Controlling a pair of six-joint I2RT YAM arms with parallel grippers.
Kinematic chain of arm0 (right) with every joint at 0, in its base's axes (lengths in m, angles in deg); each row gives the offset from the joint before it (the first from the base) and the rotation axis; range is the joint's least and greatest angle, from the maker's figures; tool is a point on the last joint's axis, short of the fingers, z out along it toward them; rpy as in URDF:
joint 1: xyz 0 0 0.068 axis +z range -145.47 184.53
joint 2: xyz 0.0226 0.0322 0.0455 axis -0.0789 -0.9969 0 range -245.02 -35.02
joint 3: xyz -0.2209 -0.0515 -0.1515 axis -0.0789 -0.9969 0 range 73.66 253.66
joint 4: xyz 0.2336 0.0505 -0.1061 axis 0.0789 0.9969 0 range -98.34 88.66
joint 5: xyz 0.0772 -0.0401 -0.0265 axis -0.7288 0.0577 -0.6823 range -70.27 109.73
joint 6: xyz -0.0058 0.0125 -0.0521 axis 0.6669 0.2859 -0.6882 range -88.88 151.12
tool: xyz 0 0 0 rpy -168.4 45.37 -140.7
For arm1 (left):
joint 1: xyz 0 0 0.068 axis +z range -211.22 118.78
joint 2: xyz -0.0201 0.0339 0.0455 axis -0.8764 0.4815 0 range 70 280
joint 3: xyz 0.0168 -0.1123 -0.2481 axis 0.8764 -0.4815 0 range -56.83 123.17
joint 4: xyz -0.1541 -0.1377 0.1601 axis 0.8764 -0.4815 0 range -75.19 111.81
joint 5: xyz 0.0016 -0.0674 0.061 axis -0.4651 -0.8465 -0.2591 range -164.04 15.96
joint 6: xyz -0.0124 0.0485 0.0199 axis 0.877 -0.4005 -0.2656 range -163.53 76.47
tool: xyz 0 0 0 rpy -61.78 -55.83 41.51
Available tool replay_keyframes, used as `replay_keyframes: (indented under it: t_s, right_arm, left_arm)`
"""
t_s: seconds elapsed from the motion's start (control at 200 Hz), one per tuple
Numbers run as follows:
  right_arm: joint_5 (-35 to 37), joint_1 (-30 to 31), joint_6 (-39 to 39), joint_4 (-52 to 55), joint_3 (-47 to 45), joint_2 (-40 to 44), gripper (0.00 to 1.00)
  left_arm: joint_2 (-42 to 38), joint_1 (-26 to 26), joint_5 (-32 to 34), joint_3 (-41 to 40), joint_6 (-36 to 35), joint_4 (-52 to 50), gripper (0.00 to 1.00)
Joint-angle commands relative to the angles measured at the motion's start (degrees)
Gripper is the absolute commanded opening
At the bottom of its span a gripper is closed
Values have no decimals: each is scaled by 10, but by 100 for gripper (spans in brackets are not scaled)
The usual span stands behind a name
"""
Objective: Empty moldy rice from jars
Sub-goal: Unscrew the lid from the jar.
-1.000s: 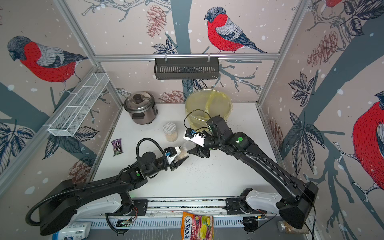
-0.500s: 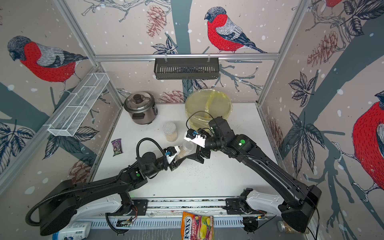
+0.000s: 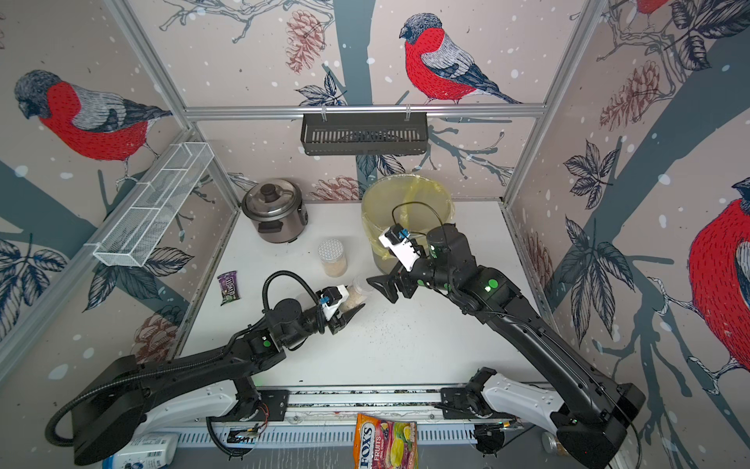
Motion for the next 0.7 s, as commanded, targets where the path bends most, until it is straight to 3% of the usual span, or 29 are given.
replay_keyframes:
  t_s: [0.0,0.12,0.305,0.69]
  right_arm:
    - [25,-2,147,25,6,-12,100]
    - [80,-3,288,33,-2,-17,100]
    - [130,44,395,76,16,-5,100]
    - [160,100,424,136,73,-84,98]
  left_arm:
    - [0,0,6,6,-8,22,24]
    - [0,0,5,8,-12,23,28]
    - [-2,0,11,6,-18,25,29]
    - [10,1,22,2,-26,44,28]
